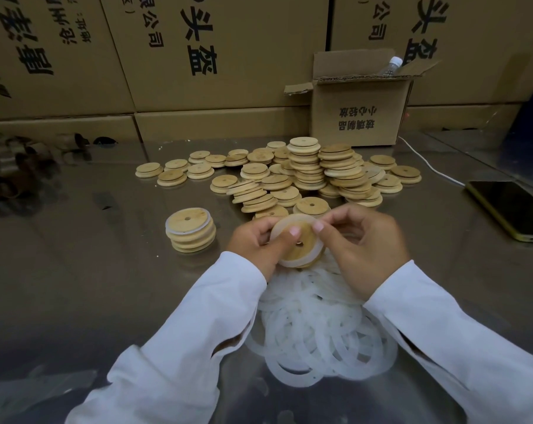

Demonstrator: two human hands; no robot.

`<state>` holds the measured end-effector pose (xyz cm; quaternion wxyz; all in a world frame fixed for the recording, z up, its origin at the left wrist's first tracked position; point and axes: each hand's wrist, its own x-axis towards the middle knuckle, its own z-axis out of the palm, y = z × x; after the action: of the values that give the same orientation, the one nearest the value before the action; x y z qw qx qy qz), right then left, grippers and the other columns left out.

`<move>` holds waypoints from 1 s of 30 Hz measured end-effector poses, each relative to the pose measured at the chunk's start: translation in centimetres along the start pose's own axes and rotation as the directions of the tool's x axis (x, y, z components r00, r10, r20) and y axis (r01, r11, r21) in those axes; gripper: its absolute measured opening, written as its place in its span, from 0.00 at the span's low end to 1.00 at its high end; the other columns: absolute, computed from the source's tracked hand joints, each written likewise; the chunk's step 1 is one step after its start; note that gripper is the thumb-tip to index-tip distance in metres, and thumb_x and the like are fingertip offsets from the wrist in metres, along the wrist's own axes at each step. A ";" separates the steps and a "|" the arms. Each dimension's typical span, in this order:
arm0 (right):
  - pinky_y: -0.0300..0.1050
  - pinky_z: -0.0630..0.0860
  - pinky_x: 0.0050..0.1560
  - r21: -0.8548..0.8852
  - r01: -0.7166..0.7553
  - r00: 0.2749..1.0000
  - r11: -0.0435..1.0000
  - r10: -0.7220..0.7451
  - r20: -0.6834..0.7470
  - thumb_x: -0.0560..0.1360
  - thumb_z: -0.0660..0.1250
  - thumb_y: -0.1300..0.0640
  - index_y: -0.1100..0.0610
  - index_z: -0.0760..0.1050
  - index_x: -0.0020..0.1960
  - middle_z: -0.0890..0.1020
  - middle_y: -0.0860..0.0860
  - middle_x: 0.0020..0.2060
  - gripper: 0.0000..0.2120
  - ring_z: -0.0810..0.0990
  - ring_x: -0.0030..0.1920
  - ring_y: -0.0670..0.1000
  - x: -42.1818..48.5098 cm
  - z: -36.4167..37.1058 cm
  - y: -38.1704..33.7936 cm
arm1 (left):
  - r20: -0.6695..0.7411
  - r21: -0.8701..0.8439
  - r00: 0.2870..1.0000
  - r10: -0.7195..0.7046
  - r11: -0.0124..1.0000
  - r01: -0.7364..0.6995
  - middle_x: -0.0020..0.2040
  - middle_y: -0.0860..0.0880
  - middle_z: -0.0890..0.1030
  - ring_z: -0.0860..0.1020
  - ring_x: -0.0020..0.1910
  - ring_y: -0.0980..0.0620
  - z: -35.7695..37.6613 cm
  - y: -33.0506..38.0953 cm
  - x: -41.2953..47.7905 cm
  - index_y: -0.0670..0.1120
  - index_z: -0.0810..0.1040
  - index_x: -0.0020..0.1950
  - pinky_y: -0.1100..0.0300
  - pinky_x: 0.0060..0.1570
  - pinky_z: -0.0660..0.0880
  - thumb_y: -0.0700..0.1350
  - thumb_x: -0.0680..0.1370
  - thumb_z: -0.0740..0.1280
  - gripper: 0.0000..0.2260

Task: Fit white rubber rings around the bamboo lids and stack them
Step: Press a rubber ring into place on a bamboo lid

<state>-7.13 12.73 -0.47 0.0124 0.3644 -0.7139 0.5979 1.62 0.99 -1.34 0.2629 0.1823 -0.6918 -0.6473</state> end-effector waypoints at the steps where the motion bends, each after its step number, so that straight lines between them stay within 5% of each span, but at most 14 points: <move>1: 0.38 0.77 0.43 0.001 0.011 1.000 1.000 -0.011 0.007 0.70 0.71 0.58 0.47 0.77 0.35 0.82 0.43 0.33 0.09 0.81 0.38 0.43 0.0 0.0 0.0 | 0.008 0.029 0.999 0.037 0.999 -0.037 0.44 0.46 0.83 0.80 0.47 0.45 -0.1 0.0 -0.1 0.52 0.80 0.45 0.50 0.52 0.77 0.43 0.74 0.68 0.04; 5: 0.46 0.78 0.50 0.018 0.016 1.000 1.000 -0.016 0.020 0.71 0.70 0.58 0.47 0.77 0.35 0.82 0.44 0.34 0.09 0.81 0.41 0.46 0.0 -0.1 0.0 | 0.016 0.075 0.993 0.115 0.990 -0.116 0.42 0.48 0.83 0.80 0.45 0.48 -0.2 0.1 -0.2 0.54 0.80 0.43 0.50 0.50 0.77 0.44 0.73 0.69 0.04; 13: 0.52 0.78 0.52 0.066 -0.024 0.999 0.998 0.021 0.037 0.71 0.70 0.59 0.51 0.78 0.36 0.83 0.47 0.35 0.06 0.82 0.42 0.50 0.5 -0.4 -0.5 | 0.012 -0.080 0.999 0.048 0.996 -0.047 0.43 0.46 0.83 0.81 0.48 0.44 -0.3 0.1 0.1 0.49 0.81 0.46 0.46 0.53 0.78 0.42 0.74 0.67 0.05; 16: 0.51 0.79 0.51 0.077 -0.024 0.999 0.997 0.020 0.047 0.71 0.70 0.59 0.52 0.78 0.37 0.83 0.48 0.35 0.06 0.82 0.41 0.50 0.6 -0.5 -0.6 | 0.024 -0.191 1.000 0.000 0.982 0.004 0.42 0.48 0.84 0.82 0.45 0.48 -0.4 0.0 0.3 0.47 0.81 0.49 0.54 0.43 0.81 0.41 0.74 0.66 0.06; 25: 0.42 0.78 0.47 0.115 -0.015 0.999 0.993 0.011 0.036 0.72 0.69 0.60 0.53 0.77 0.36 0.82 0.47 0.35 0.07 0.82 0.40 0.48 0.4 -0.4 -1.0 | 0.045 -0.434 0.996 -0.082 0.896 0.094 0.44 0.45 0.84 0.82 0.45 0.47 -0.3 0.1 0.5 0.44 0.81 0.49 0.55 0.39 0.80 0.45 0.65 0.67 0.14; 30: 0.46 0.78 0.49 0.096 -0.015 0.999 0.995 0.012 0.035 0.72 0.68 0.60 0.54 0.78 0.38 0.83 0.48 0.37 0.05 0.82 0.42 0.49 0.3 -0.3 -1.2 | 0.047 -0.483 0.993 -0.107 0.868 0.117 0.51 0.41 0.82 0.81 0.51 0.44 -0.3 0.2 0.4 0.43 0.79 0.53 0.55 0.39 0.80 0.45 0.66 0.67 0.17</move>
<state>-6.81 12.86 0.77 -0.0214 0.3698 -0.6868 0.6254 1.50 0.58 -1.10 0.2559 0.1446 -0.4984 -0.8156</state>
